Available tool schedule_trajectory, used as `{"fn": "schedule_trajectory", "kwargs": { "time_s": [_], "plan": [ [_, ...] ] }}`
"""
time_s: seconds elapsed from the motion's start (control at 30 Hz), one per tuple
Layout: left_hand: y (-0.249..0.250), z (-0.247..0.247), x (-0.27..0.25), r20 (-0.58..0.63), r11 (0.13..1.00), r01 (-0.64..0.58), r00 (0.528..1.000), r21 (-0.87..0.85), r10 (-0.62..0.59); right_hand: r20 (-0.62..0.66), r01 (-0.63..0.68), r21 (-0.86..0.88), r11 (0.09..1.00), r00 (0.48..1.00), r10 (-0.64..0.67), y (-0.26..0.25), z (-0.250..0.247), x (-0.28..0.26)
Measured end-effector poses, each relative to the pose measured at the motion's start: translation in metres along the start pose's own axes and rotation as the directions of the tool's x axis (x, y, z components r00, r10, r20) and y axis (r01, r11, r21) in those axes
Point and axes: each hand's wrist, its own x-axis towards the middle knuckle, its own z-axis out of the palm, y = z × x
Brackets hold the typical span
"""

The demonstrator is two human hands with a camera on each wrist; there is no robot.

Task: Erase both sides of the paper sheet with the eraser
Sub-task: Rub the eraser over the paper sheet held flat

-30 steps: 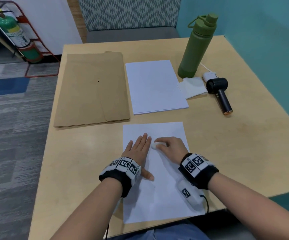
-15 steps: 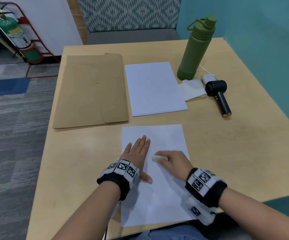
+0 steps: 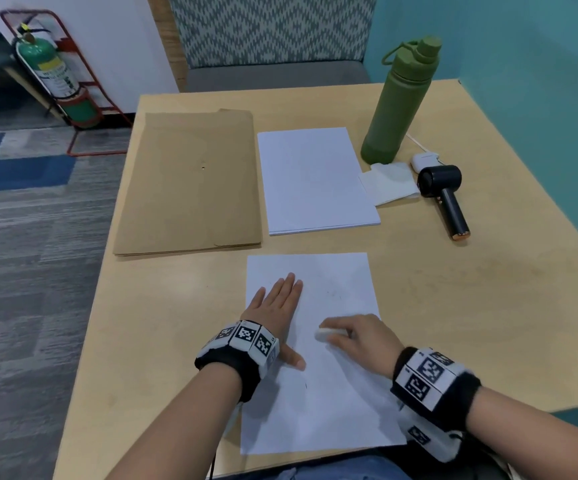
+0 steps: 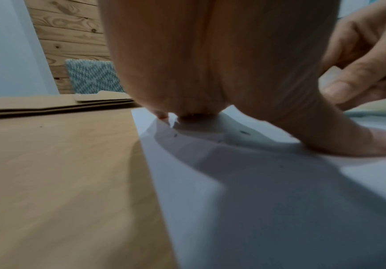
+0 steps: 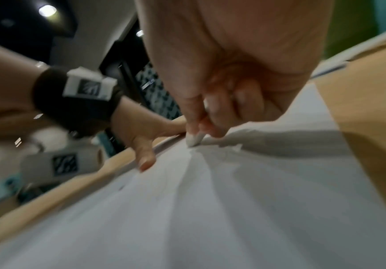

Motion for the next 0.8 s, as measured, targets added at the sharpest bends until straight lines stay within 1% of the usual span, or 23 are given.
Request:
{"fn": "schedule_trajectory", "kwargs": {
  "time_s": [0.03, 0.07, 0.13, 0.17, 0.2, 0.27, 0.3, 0.33, 0.37, 0.4, 0.47, 0.5, 0.57, 0.6, 0.63, 0.67, 0.7, 0.73, 0.77, 0.8],
  "plan": [
    [0.000, 0.000, -0.001, -0.002, 1.000, -0.004, 1.000, -0.007, 0.004, 0.006, -0.003, 0.054, 0.999, 1.000, 0.003, 0.002, -0.002, 0.003],
    [0.001, 0.000, -0.002, 0.004, 1.000, -0.010, 1.000, -0.014, 0.010, -0.008, -0.024, 0.143, 0.989, 1.000, 0.025, 0.004, -0.005, 0.007],
    [0.002, -0.005, -0.007, 0.015, 0.999, -0.019, 1.000, -0.042, 0.019, -0.099, -0.079, 0.355, 0.932, 0.988, 0.121, 0.005, -0.008, 0.018],
    [0.002, -0.009, -0.010, -0.001, 0.998, -0.021, 1.000, -0.066, 0.021, -0.144, -0.094, 0.463, 0.881, 0.973, 0.180, 0.005, -0.009, 0.023],
    [0.001, -0.014, -0.012, -0.043, 0.995, -0.027, 0.999, -0.092, 0.023, -0.162, -0.105, 0.566, 0.817, 0.958, 0.235, 0.005, -0.010, 0.026],
    [0.001, -0.022, -0.014, -0.179, 0.994, -0.027, 0.984, -0.105, 0.008, -0.132, -0.115, 0.742, 0.661, 0.941, 0.312, 0.003, -0.012, 0.032],
    [0.004, -0.023, -0.014, -0.238, 0.995, -0.016, 0.971, -0.094, -0.007, -0.107, -0.121, 0.797, 0.592, 0.936, 0.336, 0.004, -0.013, 0.034],
    [0.009, -0.023, -0.015, -0.269, 0.997, -0.012, 0.963, -0.077, -0.009, -0.089, -0.127, 0.834, 0.538, 0.930, 0.357, 0.005, -0.015, 0.036],
    [0.016, -0.020, -0.014, -0.270, 0.999, -0.029, 0.963, -0.045, 0.016, -0.078, -0.130, 0.861, 0.491, 0.921, 0.381, 0.006, -0.016, 0.038],
    [0.027, -0.015, -0.013, -0.245, 0.998, -0.066, 0.967, 0.007, 0.066, -0.068, -0.132, 0.887, 0.441, 0.910, 0.409, 0.008, -0.017, 0.039],
    [0.052, -0.003, -0.009, -0.120, 0.980, -0.165, 0.977, 0.112, 0.178, -0.032, -0.137, 0.935, 0.328, 0.886, 0.463, 0.013, -0.019, 0.041],
    [0.062, 0.003, -0.006, -0.050, 0.969, -0.202, 0.976, 0.140, 0.211, -0.012, -0.143, 0.948, 0.284, 0.878, 0.479, 0.014, -0.021, 0.042],
    [0.073, 0.012, -0.002, 0.023, 0.969, -0.215, 0.977, 0.119, 0.214, 0.017, -0.164, 0.954, 0.252, 0.867, 0.498, 0.015, -0.023, 0.043],
    [0.074, 0.015, -0.001, 0.040, 0.976, -0.193, 0.981, 0.103, 0.189, 0.023, -0.176, 0.949, 0.260, 0.865, 0.502, 0.015, -0.024, 0.043],
    [0.074, 0.016, 0.000, 0.049, 0.984, -0.143, 0.989, 0.108, 0.138, 0.024, -0.191, 0.939, 0.285, 0.865, 0.502, 0.014, -0.025, 0.043],
    [0.072, 0.016, -0.002, 0.059, 0.989, -0.046, 0.998, 0.139, 0.038, 0.019, -0.207, 0.924, 0.322, 0.865, 0.501, 0.012, -0.025, 0.043],
    [0.070, 0.015, -0.005, 0.072, 0.978, 0.097, 0.991, 0.185, -0.112, 0.011, -0.218, 0.908, 0.358, 0.866, 0.500, 0.011, -0.026, 0.043],
    [0.069, 0.011, -0.008, 0.092, 0.941, 0.245, 0.958, 0.235, -0.272, 0.002, -0.223, 0.896, 0.384, 0.866, 0.499, 0.010, -0.025, 0.043],
    [0.069, 0.006, -0.010, 0.113, 0.897, 0.352, 0.913, 0.266, -0.392, -0.006, -0.225, 0.889, 0.399, 0.866, 0.500, 0.009, -0.025, 0.043],
    [0.071, 0.002, -0.011, 0.119, 0.870, 0.408, 0.884, 0.278, -0.453, -0.011, -0.224, 0.885, 0.407, 0.866, 0.500, 0.008, -0.025, 0.042]
  ]
}}
